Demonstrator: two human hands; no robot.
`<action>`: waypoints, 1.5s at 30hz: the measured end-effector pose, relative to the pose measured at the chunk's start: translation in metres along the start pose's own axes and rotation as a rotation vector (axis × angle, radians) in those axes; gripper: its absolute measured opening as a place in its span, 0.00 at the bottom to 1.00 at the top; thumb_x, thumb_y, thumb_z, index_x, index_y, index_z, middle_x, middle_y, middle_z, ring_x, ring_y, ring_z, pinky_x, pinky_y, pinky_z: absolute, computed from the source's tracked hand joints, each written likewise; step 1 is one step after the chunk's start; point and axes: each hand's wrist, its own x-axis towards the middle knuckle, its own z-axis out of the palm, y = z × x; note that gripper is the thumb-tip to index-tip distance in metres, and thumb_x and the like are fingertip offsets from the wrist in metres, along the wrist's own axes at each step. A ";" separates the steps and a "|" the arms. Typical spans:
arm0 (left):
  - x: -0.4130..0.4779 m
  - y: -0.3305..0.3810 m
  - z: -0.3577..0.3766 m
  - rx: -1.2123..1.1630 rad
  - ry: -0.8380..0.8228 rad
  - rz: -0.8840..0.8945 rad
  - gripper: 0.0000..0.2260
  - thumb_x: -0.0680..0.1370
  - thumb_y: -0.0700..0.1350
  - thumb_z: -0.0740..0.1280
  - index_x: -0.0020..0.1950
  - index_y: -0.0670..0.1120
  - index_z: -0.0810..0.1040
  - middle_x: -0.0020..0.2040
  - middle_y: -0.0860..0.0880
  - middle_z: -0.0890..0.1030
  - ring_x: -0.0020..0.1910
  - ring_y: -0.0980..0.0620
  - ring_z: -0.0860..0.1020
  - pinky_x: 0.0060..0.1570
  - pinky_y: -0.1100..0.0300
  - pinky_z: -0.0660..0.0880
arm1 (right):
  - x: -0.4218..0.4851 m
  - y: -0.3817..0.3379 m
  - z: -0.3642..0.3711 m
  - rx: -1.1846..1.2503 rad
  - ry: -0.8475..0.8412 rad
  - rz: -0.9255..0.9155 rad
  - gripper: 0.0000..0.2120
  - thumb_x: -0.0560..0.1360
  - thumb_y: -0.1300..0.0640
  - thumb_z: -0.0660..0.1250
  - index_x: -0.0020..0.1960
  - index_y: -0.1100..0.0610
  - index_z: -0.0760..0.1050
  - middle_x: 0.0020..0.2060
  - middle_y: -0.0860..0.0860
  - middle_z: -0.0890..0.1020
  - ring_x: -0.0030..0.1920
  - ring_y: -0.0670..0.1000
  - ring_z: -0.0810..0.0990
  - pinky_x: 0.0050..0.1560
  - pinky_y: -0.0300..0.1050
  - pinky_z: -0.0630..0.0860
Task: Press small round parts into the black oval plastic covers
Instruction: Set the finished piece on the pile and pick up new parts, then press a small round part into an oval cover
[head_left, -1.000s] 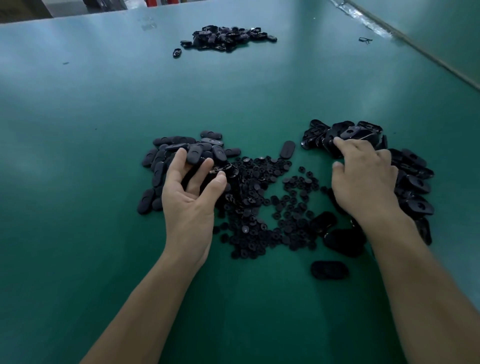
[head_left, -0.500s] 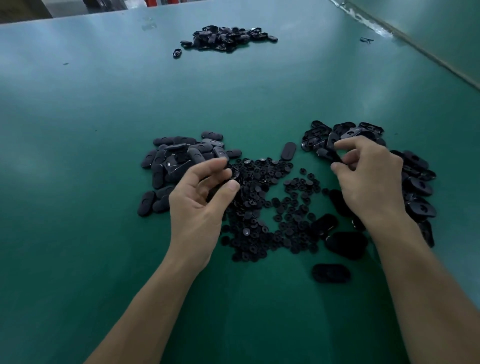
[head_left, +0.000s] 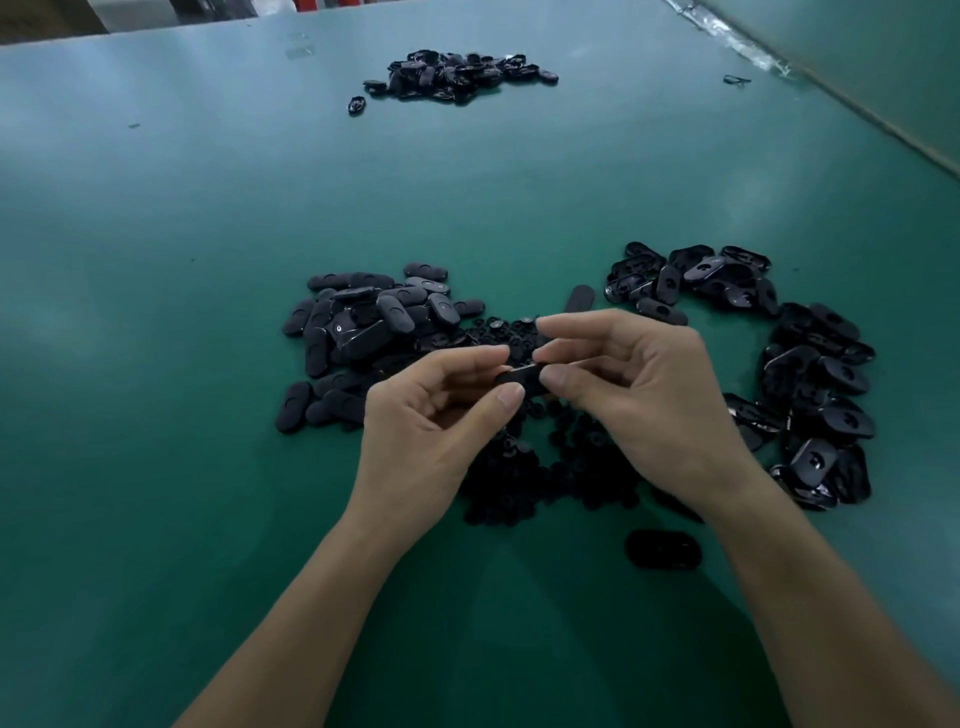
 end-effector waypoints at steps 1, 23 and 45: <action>0.000 0.000 0.000 -0.003 0.002 -0.007 0.11 0.71 0.44 0.74 0.53 0.48 0.84 0.45 0.51 0.87 0.45 0.56 0.84 0.47 0.66 0.79 | -0.001 0.000 0.002 0.018 0.008 -0.018 0.16 0.72 0.68 0.74 0.52 0.49 0.82 0.44 0.49 0.86 0.43 0.47 0.85 0.49 0.39 0.80; 0.004 -0.007 -0.004 -0.123 0.103 0.011 0.07 0.74 0.38 0.75 0.45 0.50 0.82 0.39 0.47 0.84 0.38 0.49 0.84 0.42 0.61 0.81 | -0.010 0.013 0.009 -0.847 0.011 -0.038 0.07 0.75 0.46 0.72 0.48 0.48 0.82 0.42 0.44 0.77 0.48 0.47 0.72 0.49 0.41 0.69; 0.004 -0.006 -0.003 -0.011 0.083 0.081 0.09 0.74 0.42 0.74 0.49 0.55 0.83 0.39 0.57 0.81 0.39 0.60 0.78 0.43 0.69 0.75 | -0.009 0.010 0.015 -0.440 0.140 -0.149 0.06 0.76 0.58 0.72 0.53 0.53 0.82 0.39 0.41 0.82 0.40 0.38 0.79 0.42 0.25 0.71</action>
